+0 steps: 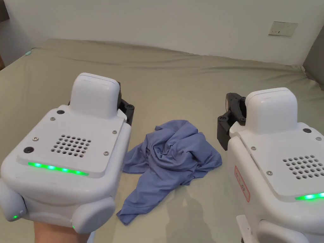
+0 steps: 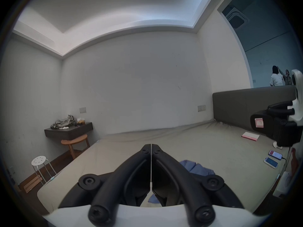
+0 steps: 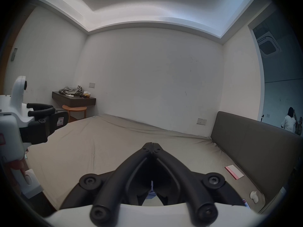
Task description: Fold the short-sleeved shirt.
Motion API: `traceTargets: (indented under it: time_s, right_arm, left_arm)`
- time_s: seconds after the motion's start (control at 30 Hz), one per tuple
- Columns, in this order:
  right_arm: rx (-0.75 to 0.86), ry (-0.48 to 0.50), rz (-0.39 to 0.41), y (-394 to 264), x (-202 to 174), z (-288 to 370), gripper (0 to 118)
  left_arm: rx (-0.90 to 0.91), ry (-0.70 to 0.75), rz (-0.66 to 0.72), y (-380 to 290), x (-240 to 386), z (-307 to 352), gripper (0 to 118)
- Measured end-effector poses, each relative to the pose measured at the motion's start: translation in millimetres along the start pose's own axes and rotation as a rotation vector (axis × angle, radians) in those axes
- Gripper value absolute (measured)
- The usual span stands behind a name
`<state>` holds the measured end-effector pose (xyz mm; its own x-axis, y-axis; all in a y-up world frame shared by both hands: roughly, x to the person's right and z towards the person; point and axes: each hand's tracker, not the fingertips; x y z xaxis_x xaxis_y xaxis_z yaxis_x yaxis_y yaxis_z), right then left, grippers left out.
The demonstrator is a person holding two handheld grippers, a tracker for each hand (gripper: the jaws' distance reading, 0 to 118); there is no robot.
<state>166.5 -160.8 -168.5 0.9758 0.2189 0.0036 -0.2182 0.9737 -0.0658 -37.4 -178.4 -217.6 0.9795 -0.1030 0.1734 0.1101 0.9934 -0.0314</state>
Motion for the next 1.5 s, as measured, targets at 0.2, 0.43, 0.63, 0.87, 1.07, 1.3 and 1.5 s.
traceTargets:
  time_s: [0.2,0.43,0.63,0.87,1.07,1.3,1.5]
  right_arm:
    - [-0.072,0.016,-0.002,-24,7,-16,0]
    - [-0.148,0.009,-0.008,-54,28,-36,0]
    - [-0.235,-0.013,-0.007,-82,40,-47,0]
    - [-0.366,-0.031,-0.016,-122,57,-65,0]
    - [-0.488,-0.012,-0.047,-149,65,-88,0]
    - [-0.697,0.047,-0.079,-186,80,-174,50]
    - [-0.799,0.035,-0.132,-237,86,-260,114]
  left_arm:
    - [-0.285,-0.130,0.097,-62,-5,-38,0]
    - [-0.767,-0.161,0.085,-186,15,-92,62]
    - [-0.891,-0.115,0.058,-254,36,-113,117]
    - [-0.856,-0.152,0.084,-271,52,-112,61]
    - [-0.822,-0.218,-0.003,-259,58,-108,7]
    - [-0.676,-0.168,0.080,-213,15,-96,7]
    - [-0.636,-0.133,0.034,-195,-7,-85,7]
